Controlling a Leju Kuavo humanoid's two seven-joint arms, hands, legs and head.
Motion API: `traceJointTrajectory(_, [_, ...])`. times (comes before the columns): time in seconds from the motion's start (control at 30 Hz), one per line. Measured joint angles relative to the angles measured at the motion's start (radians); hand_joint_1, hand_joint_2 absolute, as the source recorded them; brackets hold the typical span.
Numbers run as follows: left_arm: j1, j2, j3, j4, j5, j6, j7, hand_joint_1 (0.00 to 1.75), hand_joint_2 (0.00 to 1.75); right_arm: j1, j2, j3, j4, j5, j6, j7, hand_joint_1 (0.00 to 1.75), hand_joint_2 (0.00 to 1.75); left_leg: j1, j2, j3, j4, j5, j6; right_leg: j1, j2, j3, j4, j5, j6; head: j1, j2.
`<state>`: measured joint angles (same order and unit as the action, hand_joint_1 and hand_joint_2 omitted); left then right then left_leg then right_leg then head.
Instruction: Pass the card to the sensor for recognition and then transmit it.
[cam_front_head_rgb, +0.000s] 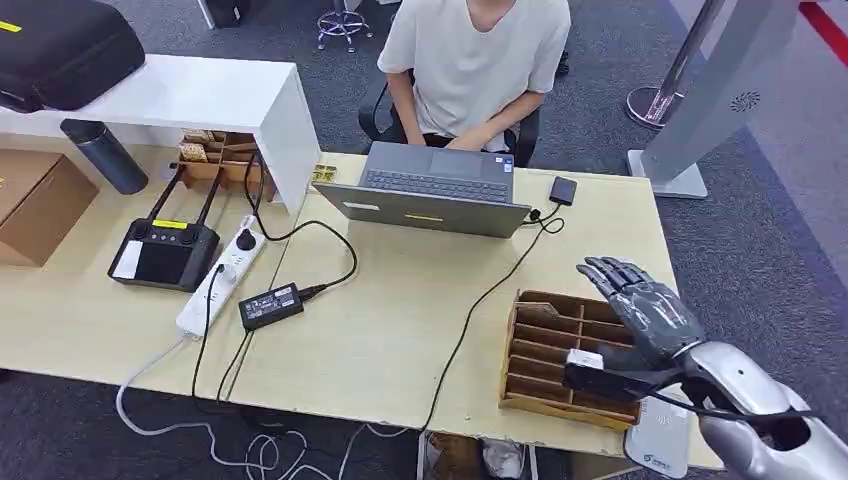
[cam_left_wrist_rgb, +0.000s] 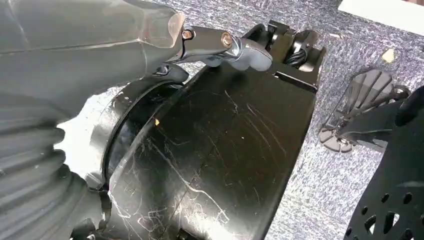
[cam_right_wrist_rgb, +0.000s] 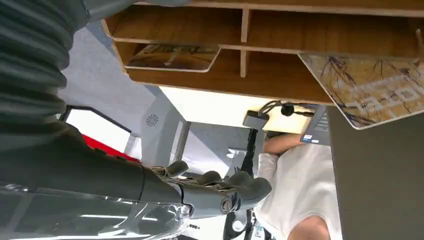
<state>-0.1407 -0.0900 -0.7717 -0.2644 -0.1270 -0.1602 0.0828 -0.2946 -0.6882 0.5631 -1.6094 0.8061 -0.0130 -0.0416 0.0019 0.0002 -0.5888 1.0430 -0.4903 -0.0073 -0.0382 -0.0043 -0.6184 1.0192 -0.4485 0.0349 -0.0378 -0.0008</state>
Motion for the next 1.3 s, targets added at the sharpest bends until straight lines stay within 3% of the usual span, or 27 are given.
traceJointTrajectory(1.3, [0.002, 0.000, 0.000, 0.000, 0.000, 0.014, 0.000, 0.00, 1.75, 0.120, -0.036, -0.059, -0.039, -0.019, 0.001, 0.030, 0.00, 1.75, 0.000, 0.000, 0.000, 0.000, 0.000, 0.000, 0.000, 0.000, 0.000, 0.000, 0.000, 0.000, 0.000, 0.000])
